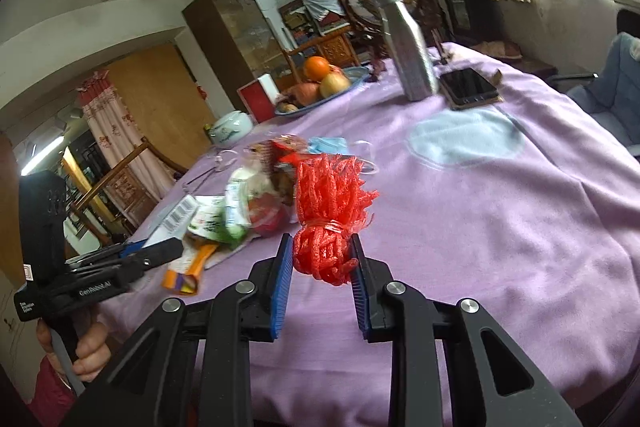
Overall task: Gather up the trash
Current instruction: 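Carry both items to the red wastebasket and open both tools over it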
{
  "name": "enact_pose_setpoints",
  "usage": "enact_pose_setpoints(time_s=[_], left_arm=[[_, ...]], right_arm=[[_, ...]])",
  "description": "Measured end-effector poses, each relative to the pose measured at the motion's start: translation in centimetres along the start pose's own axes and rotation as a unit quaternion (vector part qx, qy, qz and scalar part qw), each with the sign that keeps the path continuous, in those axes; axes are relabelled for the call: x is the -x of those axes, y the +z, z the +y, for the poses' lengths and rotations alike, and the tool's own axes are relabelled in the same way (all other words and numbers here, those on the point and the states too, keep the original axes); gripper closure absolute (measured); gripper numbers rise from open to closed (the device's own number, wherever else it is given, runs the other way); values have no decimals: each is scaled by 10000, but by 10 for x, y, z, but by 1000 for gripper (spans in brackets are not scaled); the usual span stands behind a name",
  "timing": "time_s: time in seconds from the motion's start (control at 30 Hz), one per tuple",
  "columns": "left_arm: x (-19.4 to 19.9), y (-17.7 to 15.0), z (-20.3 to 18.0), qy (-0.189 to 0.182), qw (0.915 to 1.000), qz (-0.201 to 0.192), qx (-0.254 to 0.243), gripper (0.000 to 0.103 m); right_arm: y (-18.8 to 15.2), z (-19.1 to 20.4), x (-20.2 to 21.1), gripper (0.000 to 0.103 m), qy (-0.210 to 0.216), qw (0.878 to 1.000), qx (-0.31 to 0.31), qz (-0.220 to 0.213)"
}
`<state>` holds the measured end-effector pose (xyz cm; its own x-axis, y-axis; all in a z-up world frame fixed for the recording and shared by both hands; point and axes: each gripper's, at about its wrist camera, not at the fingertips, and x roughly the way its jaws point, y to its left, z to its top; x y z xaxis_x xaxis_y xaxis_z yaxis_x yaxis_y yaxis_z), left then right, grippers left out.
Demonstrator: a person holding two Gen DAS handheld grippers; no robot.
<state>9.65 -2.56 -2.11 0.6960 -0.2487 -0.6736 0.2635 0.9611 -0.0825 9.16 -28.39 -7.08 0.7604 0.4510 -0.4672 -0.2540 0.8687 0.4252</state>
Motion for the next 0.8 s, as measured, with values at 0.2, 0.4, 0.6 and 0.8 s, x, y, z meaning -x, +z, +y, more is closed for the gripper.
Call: enact_pose_setpoints(time_s=[0.2,0.4,0.6,0.8], left_arm=[[74,-49,73,820,9936,-294,723,60],[142,-136,159,1715,9691,-228,1758,60],[168,-228,232,2259,9354,298,2705,60],[181,-308,280,2238,9021,600,3640,50]], right_arm=[[-8,51,5,75,493,9979,400,105],[-32,128,-9,75,1209,9859,997,583],[-70,214,-37,75,1857,9612,1512,1367],[-110,302,-63,76,2186,9309,2155,1980]])
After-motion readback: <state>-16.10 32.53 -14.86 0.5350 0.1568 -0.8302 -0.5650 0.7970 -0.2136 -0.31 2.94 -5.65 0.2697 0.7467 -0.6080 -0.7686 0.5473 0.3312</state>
